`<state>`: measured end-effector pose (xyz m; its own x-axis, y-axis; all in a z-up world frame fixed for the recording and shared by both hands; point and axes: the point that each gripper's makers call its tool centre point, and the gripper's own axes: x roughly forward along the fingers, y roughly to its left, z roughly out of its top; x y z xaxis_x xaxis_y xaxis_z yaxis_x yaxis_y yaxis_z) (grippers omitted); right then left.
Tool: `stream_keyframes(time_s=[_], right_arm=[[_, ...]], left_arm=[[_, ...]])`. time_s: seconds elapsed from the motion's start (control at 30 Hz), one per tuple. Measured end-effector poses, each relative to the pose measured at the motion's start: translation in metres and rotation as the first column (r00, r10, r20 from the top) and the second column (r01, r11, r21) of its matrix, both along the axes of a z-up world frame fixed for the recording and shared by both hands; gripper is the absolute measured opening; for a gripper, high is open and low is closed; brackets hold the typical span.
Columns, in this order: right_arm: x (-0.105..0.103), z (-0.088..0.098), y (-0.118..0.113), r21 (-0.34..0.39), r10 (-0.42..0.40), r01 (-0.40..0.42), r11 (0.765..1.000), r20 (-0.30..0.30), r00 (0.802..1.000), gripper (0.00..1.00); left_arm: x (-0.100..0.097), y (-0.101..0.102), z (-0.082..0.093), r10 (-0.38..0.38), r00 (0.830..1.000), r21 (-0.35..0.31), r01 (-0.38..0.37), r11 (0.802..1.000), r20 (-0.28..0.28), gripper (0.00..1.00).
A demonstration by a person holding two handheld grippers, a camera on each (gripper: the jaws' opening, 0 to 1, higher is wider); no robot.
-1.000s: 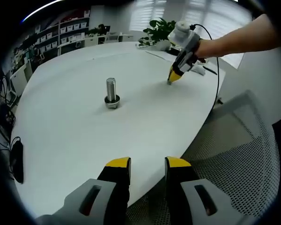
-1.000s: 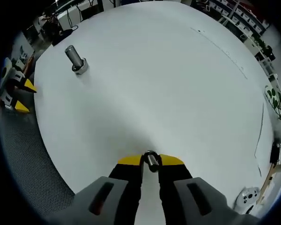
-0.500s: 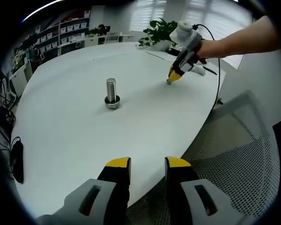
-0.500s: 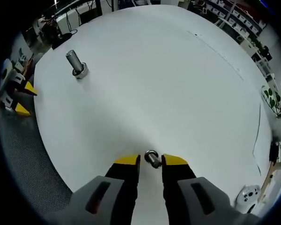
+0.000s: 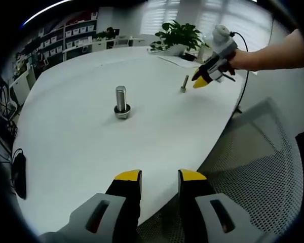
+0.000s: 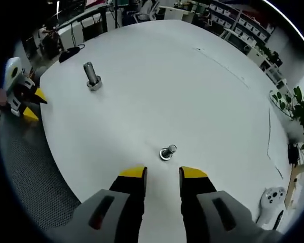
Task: Place the washer onto the threaded stud by aligning its center hole with the stud, sliding it down to the base, and recovering from edge contact or off-axis alignment until the washer reaches the visible bottom stop.
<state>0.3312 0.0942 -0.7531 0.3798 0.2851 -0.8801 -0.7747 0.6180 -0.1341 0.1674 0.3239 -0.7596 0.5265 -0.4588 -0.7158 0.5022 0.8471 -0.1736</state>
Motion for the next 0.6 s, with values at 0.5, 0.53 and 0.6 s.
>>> stream_keyframes(time_s=[0.5, 0.53, 0.6], right_arm=[[-0.036, 0.019, 0.033, 0.194, 0.012, -0.023, 0.981, 0.059, 0.998, 0.32], [-0.038, 0.020, 0.033, 0.200, 0.012, -0.024, 0.979, 0.060, 0.998, 0.32], [-0.042, 0.021, 0.034, 0.228, 0.009, -0.021, 0.973, 0.054, 0.999, 0.32]], left_arm=[[0.008, 0.006, 0.008, 0.035, 0.998, 0.022, -0.036, 0.999, 0.052, 0.26], [0.012, 0.007, 0.014, 0.040, 0.995, 0.019, -0.042, 0.999, 0.088, 0.26], [0.014, 0.004, 0.021, 0.040, 0.992, 0.002, -0.041, 0.999, 0.119, 0.26]])
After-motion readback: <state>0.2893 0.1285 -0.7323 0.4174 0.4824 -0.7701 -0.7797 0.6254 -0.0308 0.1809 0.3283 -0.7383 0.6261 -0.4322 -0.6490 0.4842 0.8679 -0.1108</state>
